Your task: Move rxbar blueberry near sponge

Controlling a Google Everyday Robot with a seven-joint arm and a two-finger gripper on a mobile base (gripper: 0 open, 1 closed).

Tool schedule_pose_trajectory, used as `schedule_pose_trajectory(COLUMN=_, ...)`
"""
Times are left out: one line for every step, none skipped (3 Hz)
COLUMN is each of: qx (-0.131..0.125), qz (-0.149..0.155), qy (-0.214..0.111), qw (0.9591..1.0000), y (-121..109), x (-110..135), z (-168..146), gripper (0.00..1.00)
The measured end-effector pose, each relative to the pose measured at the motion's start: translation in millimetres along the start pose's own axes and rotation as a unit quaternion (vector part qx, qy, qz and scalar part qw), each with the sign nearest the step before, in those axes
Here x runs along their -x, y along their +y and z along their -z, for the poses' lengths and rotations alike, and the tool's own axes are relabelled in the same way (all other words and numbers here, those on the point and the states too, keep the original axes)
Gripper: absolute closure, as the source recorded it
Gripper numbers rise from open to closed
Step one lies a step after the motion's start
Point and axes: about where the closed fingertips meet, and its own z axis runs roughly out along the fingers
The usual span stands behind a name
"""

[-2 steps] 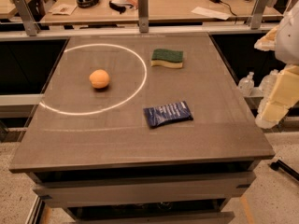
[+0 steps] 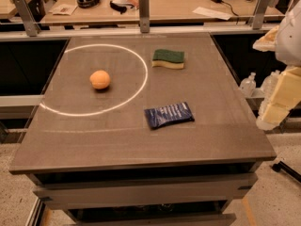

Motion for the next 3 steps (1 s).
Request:
schedule_pose_trajectory(qx=0.023, qz=0.023, qy=-0.036, qw=0.9988, y=6, x=8, z=-13, gripper=0.00)
schedule_pose_trajectory(qx=0.050, qz=0.049, qy=-0.094, qw=0.9931, y=13, x=20, z=-33, gripper=0.00)
schedule_pose_trajectory(qx=0.065, qz=0.084, qy=-0.153, qw=0.9826, y=18, x=36, z=-54, gripper=0.00)
